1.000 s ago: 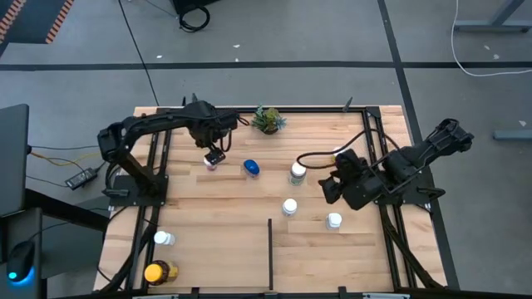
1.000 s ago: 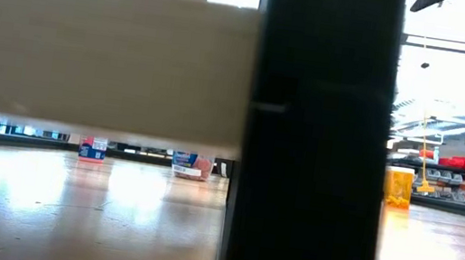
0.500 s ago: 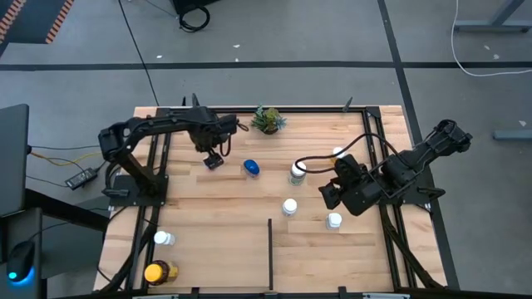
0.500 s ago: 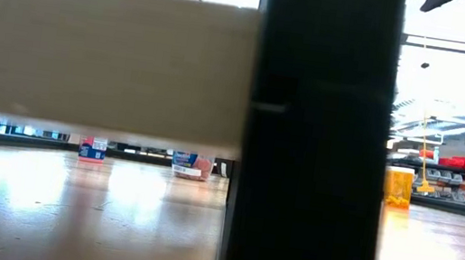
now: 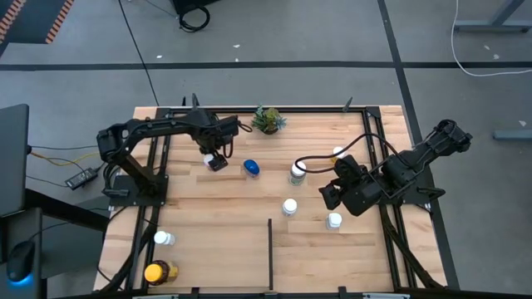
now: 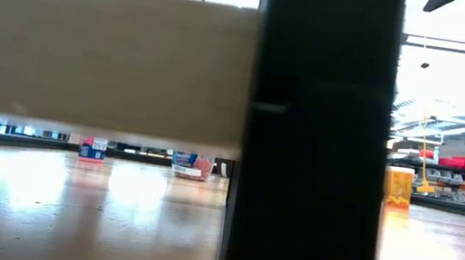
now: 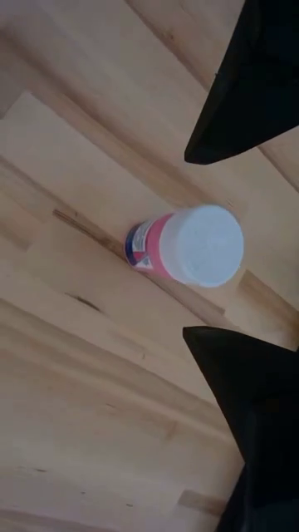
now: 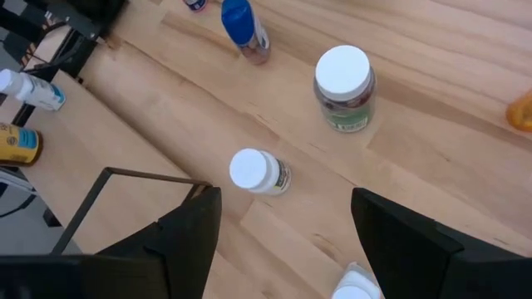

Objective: Pick and place medicine bottles onto shelf by color
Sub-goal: Put the pink medicine bottle on the shelf

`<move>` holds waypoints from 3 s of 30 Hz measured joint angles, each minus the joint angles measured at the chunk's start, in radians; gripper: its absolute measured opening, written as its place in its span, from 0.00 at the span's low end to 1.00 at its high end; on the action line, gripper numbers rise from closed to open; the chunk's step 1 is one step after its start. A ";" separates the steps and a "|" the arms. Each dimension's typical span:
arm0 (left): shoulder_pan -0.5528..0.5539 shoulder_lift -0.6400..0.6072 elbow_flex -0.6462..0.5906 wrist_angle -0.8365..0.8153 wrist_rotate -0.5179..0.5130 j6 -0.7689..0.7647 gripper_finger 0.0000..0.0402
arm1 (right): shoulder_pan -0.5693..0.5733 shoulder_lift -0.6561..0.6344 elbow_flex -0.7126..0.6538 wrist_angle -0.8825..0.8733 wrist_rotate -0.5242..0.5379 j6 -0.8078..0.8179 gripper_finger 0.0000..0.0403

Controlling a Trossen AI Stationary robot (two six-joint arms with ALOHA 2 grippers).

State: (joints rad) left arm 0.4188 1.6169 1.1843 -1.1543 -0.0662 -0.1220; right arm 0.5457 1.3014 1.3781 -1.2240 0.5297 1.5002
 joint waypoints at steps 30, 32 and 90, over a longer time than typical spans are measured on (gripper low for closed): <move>-0.045 -0.042 -0.118 0.123 0.003 -0.026 0.85 | 0.009 -0.001 0.000 0.000 0.000 0.076 0.69; -0.046 -0.039 -0.118 0.124 0.003 -0.025 0.85 | 0.009 -0.001 0.000 0.000 0.000 0.081 0.69; -0.279 -0.090 -0.024 -0.098 0.077 -0.231 0.44 | 0.009 -0.002 0.000 0.000 -0.007 -0.091 0.69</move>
State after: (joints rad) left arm 0.1395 1.5265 1.1598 -1.2521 0.0105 -0.3526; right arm 0.5549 1.2999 1.3781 -1.2240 0.5224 1.4090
